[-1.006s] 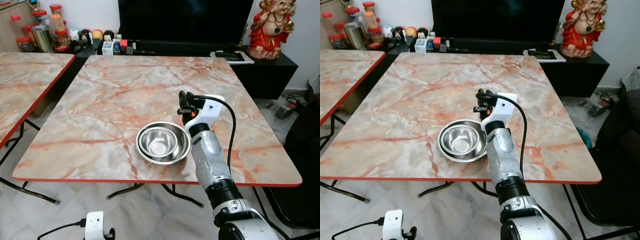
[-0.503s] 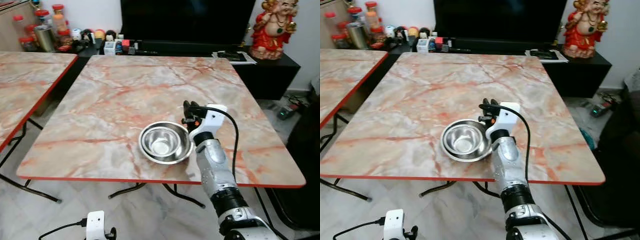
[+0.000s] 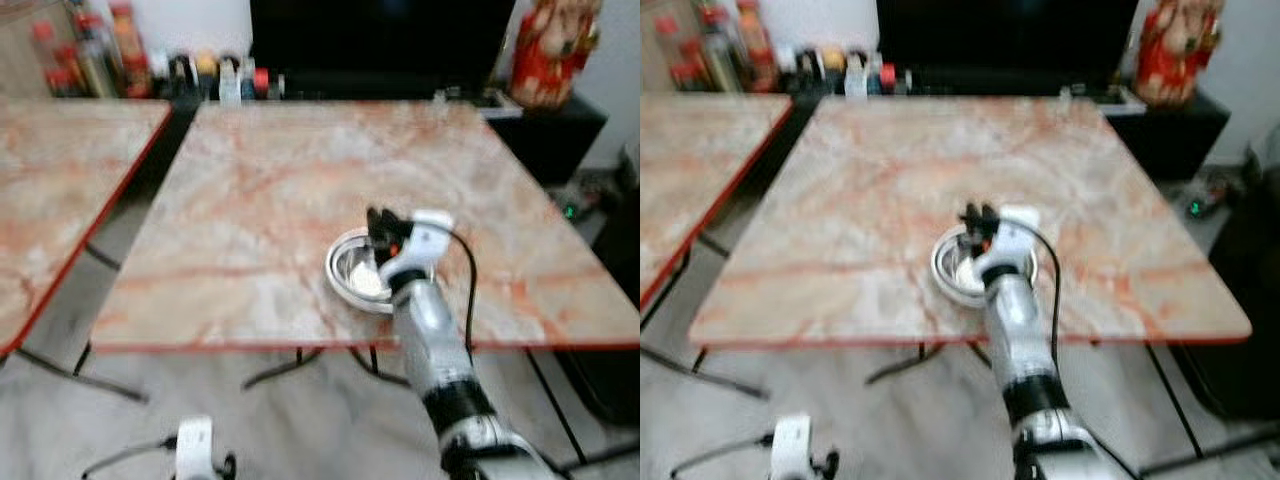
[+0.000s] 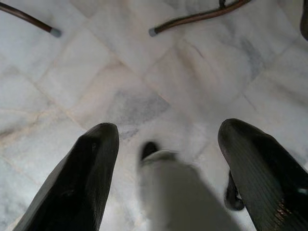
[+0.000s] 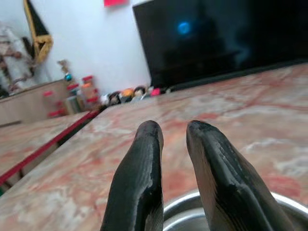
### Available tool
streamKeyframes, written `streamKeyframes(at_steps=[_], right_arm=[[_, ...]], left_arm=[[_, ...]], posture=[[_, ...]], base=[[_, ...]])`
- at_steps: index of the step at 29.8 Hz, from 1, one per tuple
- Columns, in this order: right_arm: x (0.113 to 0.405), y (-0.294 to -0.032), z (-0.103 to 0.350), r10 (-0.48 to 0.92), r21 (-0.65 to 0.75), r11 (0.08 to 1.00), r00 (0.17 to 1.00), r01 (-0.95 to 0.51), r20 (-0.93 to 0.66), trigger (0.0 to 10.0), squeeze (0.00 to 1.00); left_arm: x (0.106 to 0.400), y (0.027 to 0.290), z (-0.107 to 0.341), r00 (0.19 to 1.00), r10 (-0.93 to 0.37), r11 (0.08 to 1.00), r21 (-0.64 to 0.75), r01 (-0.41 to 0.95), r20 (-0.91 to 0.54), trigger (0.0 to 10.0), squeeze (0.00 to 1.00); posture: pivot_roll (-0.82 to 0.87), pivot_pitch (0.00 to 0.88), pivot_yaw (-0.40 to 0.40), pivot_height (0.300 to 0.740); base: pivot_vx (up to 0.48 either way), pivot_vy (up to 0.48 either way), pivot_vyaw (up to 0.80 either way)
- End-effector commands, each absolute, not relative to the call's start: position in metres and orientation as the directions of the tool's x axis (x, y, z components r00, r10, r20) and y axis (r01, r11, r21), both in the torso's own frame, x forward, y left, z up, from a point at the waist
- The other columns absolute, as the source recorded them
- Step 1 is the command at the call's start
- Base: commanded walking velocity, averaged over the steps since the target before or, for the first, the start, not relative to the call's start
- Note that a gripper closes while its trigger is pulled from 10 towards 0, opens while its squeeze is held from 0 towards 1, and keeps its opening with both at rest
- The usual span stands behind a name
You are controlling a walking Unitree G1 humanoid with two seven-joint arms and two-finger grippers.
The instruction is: Setting the table
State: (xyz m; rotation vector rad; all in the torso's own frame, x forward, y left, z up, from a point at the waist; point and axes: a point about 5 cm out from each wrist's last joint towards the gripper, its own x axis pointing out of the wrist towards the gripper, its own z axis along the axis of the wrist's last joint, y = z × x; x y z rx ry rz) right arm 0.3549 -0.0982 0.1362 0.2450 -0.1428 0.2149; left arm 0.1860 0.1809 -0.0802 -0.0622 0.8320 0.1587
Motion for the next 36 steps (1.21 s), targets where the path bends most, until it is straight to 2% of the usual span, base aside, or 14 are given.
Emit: streamKeyframes(at_steps=[1,24,36], right_arm=[[0.355,-0.084,0.144,0.229,0.222,0.937,0.955,-0.268,0.190,10.0,0.00],[0.355,-0.082,0.135,0.247,0.218,0.936,0.956,-0.277,0.157,10.0,0.00],[0.348,-0.086,0.103,0.261,0.210,0.942,0.965,-0.263,0.038,10.0,0.00]], left_arm=[[0.181,0.190,-0.082,0.643,0.138,0.982,0.020,-0.187,-0.753,10.0,0.00],[0.183,0.192,-0.081,0.647,0.146,0.981,0.023,-0.195,-0.749,10.0,0.00],[0.182,0.193,-0.081,0.643,0.149,0.980,0.027,-0.195,-0.751,10.0,0.00]], posture=[[-0.02,0.000,-0.048,0.740],[0.00,0.000,-0.052,0.740],[0.00,0.000,-0.049,0.740]], base=[[0.000,0.386,0.00],[0.000,0.385,0.00],[0.000,0.383,0.00]])
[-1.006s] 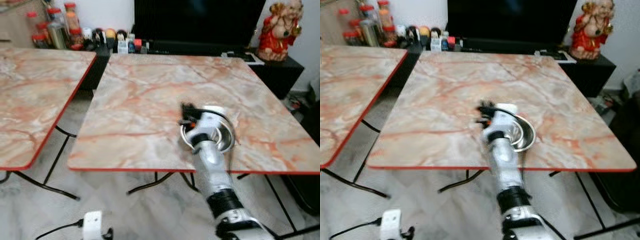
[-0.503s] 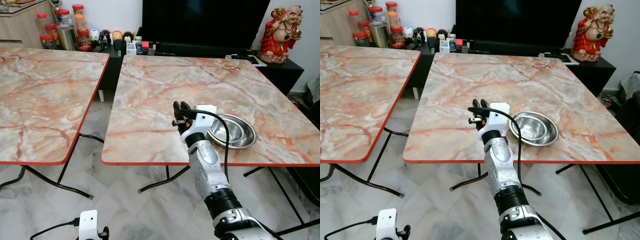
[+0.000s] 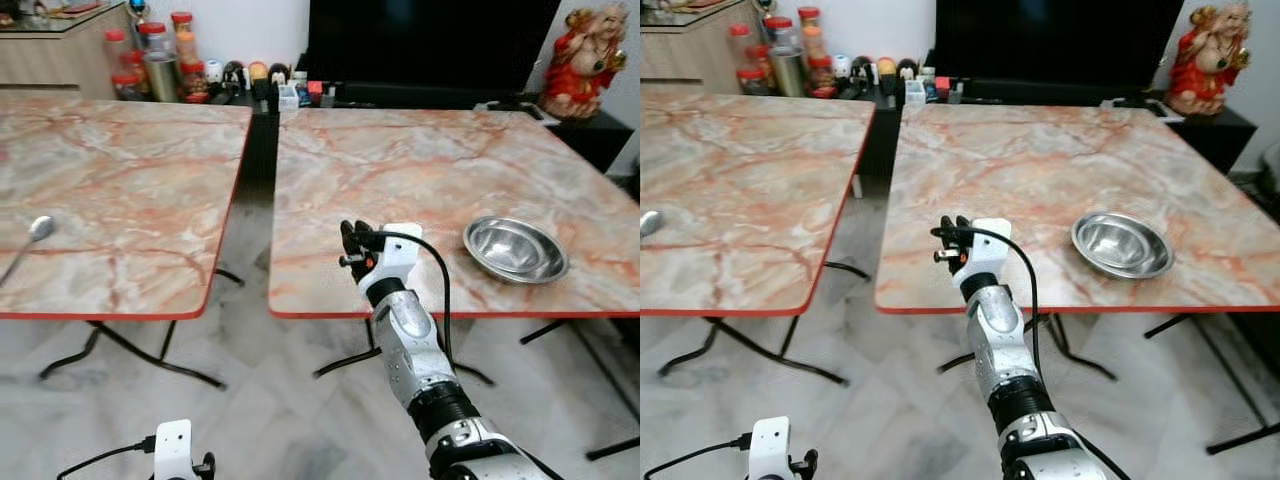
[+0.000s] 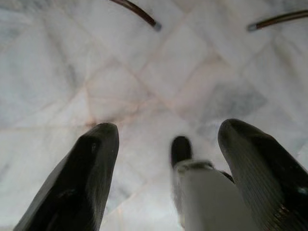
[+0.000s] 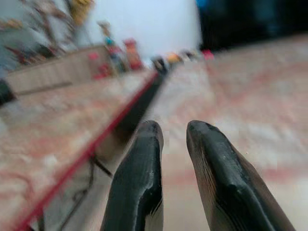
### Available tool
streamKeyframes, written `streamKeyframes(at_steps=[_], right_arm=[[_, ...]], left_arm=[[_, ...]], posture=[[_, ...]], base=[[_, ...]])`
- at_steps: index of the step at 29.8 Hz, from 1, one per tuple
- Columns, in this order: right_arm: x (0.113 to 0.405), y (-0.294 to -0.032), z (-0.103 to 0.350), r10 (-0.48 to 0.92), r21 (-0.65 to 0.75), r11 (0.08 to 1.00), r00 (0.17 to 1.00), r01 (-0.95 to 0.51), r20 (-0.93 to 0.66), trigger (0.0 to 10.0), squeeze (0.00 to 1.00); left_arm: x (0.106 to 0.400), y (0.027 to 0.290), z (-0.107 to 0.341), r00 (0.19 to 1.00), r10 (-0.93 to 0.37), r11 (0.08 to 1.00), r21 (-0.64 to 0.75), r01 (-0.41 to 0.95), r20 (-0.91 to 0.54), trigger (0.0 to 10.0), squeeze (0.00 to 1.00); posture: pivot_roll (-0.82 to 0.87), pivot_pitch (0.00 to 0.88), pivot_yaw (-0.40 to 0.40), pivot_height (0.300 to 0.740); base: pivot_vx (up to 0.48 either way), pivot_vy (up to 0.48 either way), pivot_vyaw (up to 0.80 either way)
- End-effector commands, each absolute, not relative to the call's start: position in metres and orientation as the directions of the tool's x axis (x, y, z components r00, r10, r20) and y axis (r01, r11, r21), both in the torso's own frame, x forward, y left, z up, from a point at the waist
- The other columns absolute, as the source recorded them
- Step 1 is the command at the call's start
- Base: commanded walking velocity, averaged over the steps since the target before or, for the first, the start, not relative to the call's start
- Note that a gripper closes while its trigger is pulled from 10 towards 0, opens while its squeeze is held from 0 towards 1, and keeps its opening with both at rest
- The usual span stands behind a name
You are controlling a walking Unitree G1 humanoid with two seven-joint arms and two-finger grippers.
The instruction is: Setting the table
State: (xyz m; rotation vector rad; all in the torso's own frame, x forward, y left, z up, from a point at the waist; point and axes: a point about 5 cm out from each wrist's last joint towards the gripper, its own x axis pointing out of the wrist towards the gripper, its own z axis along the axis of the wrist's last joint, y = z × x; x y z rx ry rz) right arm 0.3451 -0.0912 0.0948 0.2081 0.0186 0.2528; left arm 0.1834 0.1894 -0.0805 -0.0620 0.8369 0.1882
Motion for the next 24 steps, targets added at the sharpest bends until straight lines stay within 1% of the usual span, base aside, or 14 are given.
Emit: streamKeyframes(at_steps=[1,2,3,24], right_arm=[[0.347,-0.086,0.101,0.261,0.210,0.942,0.965,-0.262,0.033,10.0,0.00],[0.346,-0.089,0.095,0.256,0.209,0.945,0.967,-0.252,0.010,10.0,0.00],[0.340,-0.096,0.079,0.249,0.196,0.952,0.967,-0.235,-0.049,10.0,0.00],[0.332,-0.096,0.065,0.271,0.184,0.950,0.959,-0.252,-0.083,10.0,0.00]], left_arm=[[0.182,0.193,-0.081,0.643,0.149,0.980,0.027,-0.195,-0.751,10.0,0.00],[0.182,0.193,-0.081,0.643,0.149,0.980,0.028,-0.195,-0.751,10.0,0.00],[0.182,0.193,-0.081,0.644,0.149,0.980,0.027,-0.195,-0.751,10.0,0.00],[0.181,0.195,-0.082,0.642,0.154,0.980,0.031,-0.199,-0.751,10.0,0.00]], posture=[[0.00,0.000,-0.049,0.740],[0.00,0.000,-0.052,0.740],[0.00,0.000,-0.053,0.740],[0.00,0.000,-0.053,0.740]], base=[[0.000,0.382,0.00],[0.000,0.386,0.00],[0.000,0.386,0.00],[0.000,0.384,0.00]])
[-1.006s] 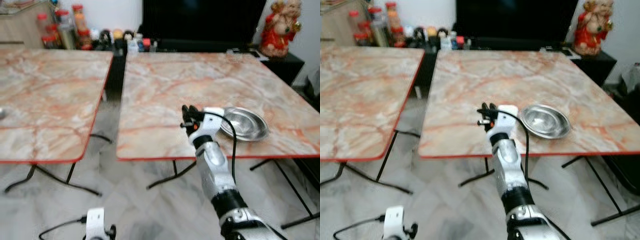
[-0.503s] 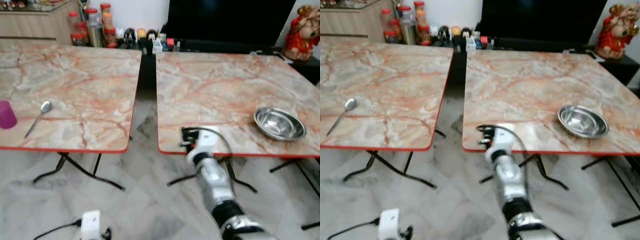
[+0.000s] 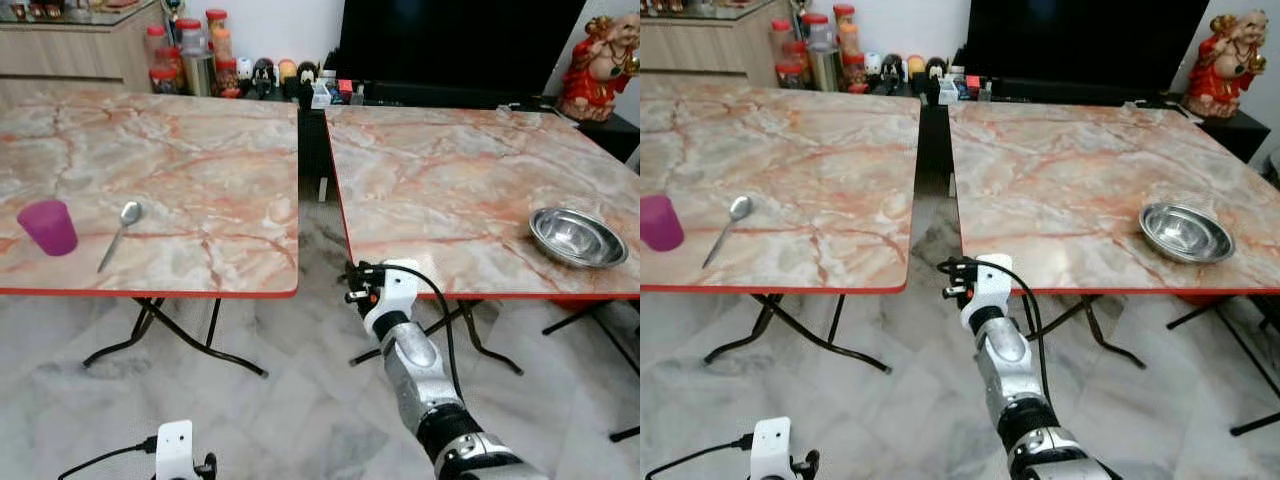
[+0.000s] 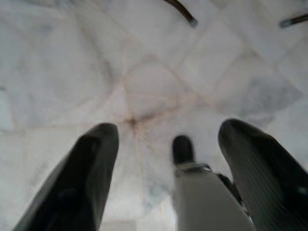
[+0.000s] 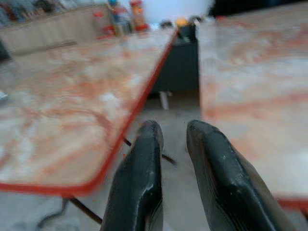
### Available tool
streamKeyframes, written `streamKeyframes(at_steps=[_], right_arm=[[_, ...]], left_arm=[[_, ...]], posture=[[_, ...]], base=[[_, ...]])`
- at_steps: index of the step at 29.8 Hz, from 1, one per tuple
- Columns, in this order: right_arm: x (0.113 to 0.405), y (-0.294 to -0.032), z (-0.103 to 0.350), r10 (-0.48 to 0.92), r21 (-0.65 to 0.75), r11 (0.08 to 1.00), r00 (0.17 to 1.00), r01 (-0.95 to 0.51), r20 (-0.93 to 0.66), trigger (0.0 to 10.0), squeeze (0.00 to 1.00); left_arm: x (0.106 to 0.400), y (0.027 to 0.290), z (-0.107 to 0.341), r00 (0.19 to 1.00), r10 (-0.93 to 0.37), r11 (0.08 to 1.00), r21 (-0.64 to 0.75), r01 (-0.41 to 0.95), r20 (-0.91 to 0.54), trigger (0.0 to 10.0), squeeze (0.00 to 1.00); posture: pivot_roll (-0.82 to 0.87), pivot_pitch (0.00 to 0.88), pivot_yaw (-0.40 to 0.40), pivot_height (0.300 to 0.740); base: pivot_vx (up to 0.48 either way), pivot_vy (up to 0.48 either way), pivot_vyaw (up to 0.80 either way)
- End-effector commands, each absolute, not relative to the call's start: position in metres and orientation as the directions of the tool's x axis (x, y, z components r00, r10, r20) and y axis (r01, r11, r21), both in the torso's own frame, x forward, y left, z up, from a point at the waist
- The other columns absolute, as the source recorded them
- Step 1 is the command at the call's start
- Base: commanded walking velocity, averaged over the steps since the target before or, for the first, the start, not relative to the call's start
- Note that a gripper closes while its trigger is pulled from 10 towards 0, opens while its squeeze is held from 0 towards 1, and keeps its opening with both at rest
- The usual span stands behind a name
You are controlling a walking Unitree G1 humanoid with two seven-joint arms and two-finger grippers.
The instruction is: Setting the table
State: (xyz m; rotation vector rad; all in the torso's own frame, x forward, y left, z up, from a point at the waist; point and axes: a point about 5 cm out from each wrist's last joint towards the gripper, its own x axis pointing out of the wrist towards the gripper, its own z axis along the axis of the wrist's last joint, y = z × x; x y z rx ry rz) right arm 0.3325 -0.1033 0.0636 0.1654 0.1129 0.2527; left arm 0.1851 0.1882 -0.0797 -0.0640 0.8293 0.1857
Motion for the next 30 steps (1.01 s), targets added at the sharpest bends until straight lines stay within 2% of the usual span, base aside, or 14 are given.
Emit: streamKeyframes(at_steps=[1,7,17,26,30], right_arm=[[0.332,-0.097,0.064,0.271,0.182,0.950,0.959,-0.252,-0.086,10.0,0.00],[0.328,-0.105,0.053,0.257,0.167,0.958,0.957,-0.234,-0.136,10.0,0.00],[0.303,-0.130,0.011,0.189,0.145,0.978,0.920,-0.147,-0.343,10.0,0.00],[0.261,-0.159,-0.035,0.097,0.119,0.992,0.809,-0.033,-0.580,10.0,0.00],[0.245,-0.163,-0.047,0.086,0.096,0.995,0.763,-0.032,-0.641,10.0,0.00]], left_arm=[[0.181,0.195,-0.082,0.642,0.154,0.980,0.031,-0.198,-0.751,10.0,0.00],[0.180,0.194,-0.082,0.642,0.152,0.980,0.031,-0.197,-0.752,10.0,0.00],[0.179,0.196,-0.082,0.641,0.153,0.981,0.037,-0.190,-0.752,10.0,0.00],[0.178,0.197,-0.082,0.638,0.149,0.983,0.042,-0.180,-0.755,10.0,0.00],[0.178,0.197,-0.082,0.638,0.148,0.984,0.045,-0.175,-0.755,10.0,0.00]], posture=[[0.00,0.000,-0.053,0.740],[0.01,0.000,-0.053,0.740],[0.01,0.000,-0.051,0.740],[0.01,0.000,-0.043,0.740],[0.01,0.000,-0.042,0.740]], base=[[0.000,0.382,0.00],[0.000,0.384,0.00],[0.000,0.382,0.00],[0.000,0.384,0.00],[0.000,0.383,0.00]])
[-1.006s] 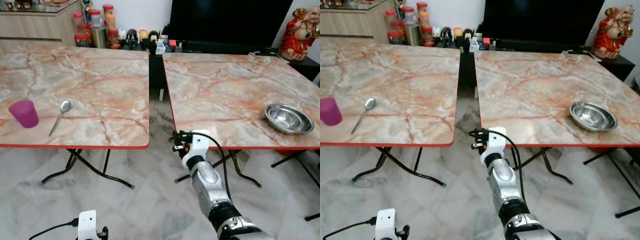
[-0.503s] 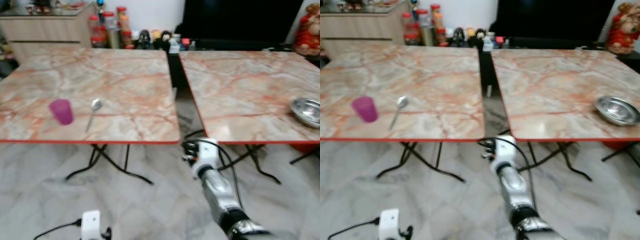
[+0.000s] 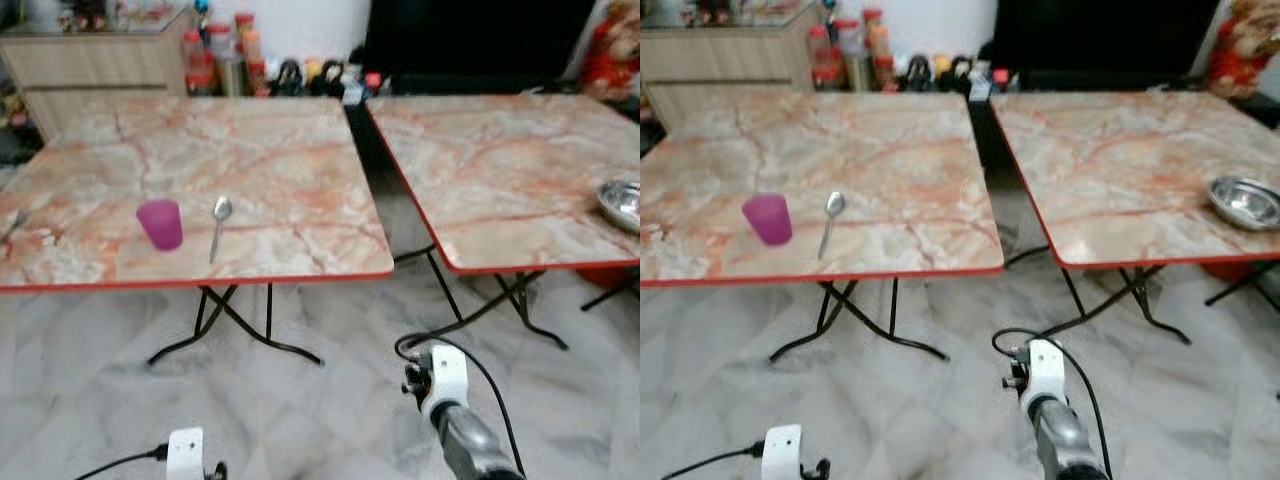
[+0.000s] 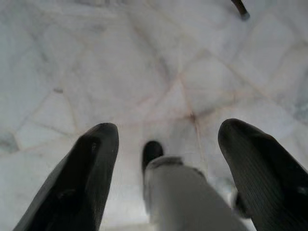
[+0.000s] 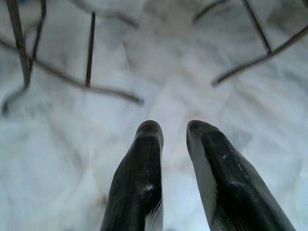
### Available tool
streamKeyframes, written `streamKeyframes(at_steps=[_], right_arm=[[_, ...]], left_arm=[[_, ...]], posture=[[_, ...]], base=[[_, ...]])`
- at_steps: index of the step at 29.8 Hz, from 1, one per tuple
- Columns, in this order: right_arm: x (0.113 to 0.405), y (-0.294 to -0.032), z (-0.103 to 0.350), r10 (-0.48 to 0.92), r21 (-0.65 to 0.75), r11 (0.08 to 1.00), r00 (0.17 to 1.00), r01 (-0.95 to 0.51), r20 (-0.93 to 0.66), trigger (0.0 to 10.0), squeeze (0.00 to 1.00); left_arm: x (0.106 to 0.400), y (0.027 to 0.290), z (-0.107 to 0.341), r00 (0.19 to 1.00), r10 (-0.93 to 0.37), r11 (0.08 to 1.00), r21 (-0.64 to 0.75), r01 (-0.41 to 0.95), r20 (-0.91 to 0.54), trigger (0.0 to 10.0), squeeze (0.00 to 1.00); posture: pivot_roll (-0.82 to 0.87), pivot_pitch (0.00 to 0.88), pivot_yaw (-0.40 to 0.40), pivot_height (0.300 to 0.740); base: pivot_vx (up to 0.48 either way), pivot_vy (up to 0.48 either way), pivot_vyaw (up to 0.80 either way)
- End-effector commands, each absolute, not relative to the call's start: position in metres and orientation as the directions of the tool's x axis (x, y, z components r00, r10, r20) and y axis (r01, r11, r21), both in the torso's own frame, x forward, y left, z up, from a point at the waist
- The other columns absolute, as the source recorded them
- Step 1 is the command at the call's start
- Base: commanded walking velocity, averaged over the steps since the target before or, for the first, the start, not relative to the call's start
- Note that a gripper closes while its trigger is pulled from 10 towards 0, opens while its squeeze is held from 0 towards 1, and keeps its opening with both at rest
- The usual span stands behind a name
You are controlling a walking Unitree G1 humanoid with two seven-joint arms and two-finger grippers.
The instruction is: Setting the table
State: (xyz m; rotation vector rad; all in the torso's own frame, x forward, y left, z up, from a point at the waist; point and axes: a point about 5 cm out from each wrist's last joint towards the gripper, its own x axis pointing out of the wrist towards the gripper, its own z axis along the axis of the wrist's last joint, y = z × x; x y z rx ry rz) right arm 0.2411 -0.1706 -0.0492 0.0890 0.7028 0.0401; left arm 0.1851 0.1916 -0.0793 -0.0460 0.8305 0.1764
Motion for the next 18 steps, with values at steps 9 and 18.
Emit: streamKeyframes(at_steps=[9,18], right_arm=[[0.216,-0.173,-0.067,0.032,0.051,0.999,0.670,0.009,-0.741,10.0,0.00],[0.202,-0.179,-0.075,0.013,0.049,0.998,0.641,0.038,-0.768,10.0,0.00]], left_arm=[[0.181,0.199,-0.081,0.641,0.150,0.984,0.050,-0.171,-0.753,10.0,0.00],[0.179,0.199,-0.082,0.631,0.147,0.984,0.050,-0.168,-0.761,10.0,0.00]], posture=[[0.02,0.000,-0.040,0.740],[0.01,0.000,-0.038,0.740]], base=[[0.000,0.385,0.00],[0.000,0.380,0.00]])
